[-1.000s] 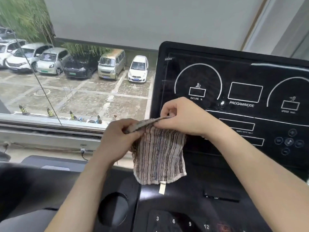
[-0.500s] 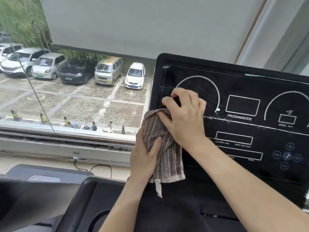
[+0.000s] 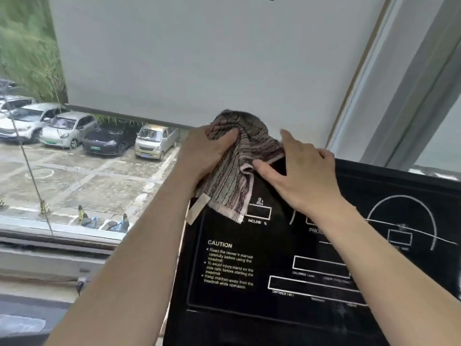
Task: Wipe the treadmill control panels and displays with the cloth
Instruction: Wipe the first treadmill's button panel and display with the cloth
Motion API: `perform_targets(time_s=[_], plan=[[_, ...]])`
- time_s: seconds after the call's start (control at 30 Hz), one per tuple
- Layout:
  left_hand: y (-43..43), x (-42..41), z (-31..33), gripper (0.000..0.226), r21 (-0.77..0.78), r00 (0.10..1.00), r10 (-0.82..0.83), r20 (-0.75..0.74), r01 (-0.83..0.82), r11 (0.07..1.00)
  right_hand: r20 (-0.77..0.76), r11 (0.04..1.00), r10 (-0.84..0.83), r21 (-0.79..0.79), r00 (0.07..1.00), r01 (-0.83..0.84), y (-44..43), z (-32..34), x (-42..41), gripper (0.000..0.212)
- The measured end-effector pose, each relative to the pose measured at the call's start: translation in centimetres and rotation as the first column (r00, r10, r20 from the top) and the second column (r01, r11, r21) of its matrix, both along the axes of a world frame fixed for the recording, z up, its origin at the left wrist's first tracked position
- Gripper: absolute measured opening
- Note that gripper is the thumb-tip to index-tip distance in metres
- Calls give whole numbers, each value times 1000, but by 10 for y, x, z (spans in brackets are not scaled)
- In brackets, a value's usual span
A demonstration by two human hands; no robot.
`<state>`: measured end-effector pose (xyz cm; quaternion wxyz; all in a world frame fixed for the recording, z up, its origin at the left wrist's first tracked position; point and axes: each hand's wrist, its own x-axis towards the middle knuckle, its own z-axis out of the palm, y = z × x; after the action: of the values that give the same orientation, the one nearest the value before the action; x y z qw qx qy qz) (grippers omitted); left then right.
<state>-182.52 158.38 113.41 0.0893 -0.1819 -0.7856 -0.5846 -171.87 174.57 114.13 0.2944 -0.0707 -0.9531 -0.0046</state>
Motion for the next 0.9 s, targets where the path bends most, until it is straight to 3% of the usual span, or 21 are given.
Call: perform_targets(time_s=[0.07,0.13,0.2,0.23,0.37,0.47,0.57,0.7,0.77,0.9], plan=[[6,-13,28,46,-341,1000,-16,-23,7,940,69,998,34,-53,997,-30,6,13,-3,84],[23,-13,50,56,-659,994,-52,-99,-26,752,170,979,86,-200,982,-51,11,26,-6,86],[45,-4,55,52,-782,964,-46,-262,-184,595,193,939,164,-330,967,-93,14,34,-7,84],[55,5,50,51,-768,927,-30,-375,-292,570,168,921,208,-365,963,-135,15,35,-6,83],[57,36,0,47,-483,689,52,-723,-558,675,102,892,373,-312,922,-327,13,32,9,91],[53,45,-39,56,-442,652,51,-757,-567,695,107,890,390,-299,915,-344,15,27,22,80],[56,62,-65,65,-471,664,-16,-748,-512,718,-44,908,337,-249,941,-337,18,9,33,55],[51,58,-58,65,-483,595,-101,-798,-531,696,-142,962,235,-106,962,-250,28,-18,46,53],[60,51,-29,58,-512,613,-89,-785,-560,651,-216,968,205,-102,955,-231,35,-23,49,51],[112,50,32,47,-683,836,-3,-549,-446,578,-312,957,105,-227,944,-181,52,-26,53,55]])
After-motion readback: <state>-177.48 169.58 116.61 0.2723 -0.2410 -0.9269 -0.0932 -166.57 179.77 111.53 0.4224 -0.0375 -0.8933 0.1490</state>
